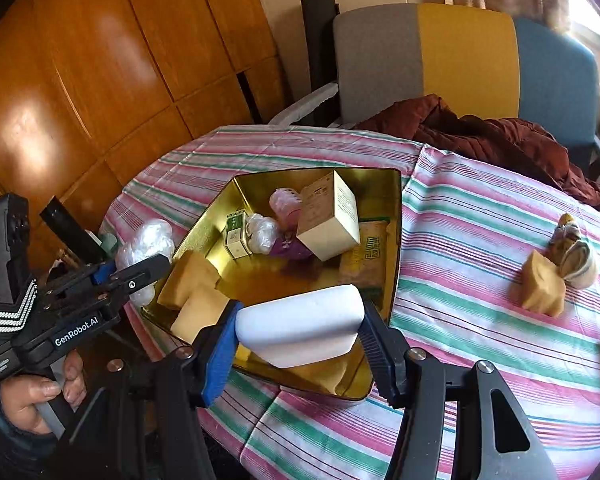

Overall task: Organize objects
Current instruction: 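Carry wrapped ball with left tool while right tool carries white block into tray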

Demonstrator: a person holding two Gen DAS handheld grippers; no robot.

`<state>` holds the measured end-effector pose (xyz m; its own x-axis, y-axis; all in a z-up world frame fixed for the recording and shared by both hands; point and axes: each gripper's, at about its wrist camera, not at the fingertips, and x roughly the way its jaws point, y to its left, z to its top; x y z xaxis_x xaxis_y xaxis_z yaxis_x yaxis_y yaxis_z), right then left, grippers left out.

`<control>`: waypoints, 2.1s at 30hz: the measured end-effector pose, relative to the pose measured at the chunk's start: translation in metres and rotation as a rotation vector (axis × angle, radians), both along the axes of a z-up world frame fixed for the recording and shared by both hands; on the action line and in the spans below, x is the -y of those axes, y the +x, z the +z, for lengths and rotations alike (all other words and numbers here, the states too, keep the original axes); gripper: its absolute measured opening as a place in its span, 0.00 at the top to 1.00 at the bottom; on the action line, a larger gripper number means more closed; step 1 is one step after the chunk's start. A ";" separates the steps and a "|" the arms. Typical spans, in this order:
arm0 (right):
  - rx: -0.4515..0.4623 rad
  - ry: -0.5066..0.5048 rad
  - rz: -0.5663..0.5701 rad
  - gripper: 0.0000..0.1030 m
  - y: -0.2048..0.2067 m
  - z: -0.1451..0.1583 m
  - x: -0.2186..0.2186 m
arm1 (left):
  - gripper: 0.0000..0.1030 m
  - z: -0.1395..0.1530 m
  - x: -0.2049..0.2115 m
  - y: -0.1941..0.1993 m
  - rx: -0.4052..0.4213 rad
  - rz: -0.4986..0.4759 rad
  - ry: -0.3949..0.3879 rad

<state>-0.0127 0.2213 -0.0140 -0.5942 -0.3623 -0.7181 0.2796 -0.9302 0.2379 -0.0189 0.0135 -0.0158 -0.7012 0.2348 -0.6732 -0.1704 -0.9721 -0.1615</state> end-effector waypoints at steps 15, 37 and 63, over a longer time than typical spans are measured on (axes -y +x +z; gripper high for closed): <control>0.065 0.067 0.031 0.42 -0.021 -0.008 0.019 | 0.65 -0.007 0.001 -0.003 0.021 -0.007 -0.004; 0.153 0.062 0.055 0.42 -0.039 -0.026 0.032 | 0.65 -0.008 0.026 -0.023 0.076 -0.047 0.165; 0.151 -0.140 -0.025 0.02 -0.058 -0.027 0.022 | 0.47 -0.017 0.023 -0.047 0.119 0.016 0.125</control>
<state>-0.0703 0.1988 -0.0407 -0.4934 -0.4518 -0.7433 0.2084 -0.8910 0.4033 -0.0655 -0.0095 -0.0324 -0.6226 0.3109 -0.7181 -0.1271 -0.9457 -0.2992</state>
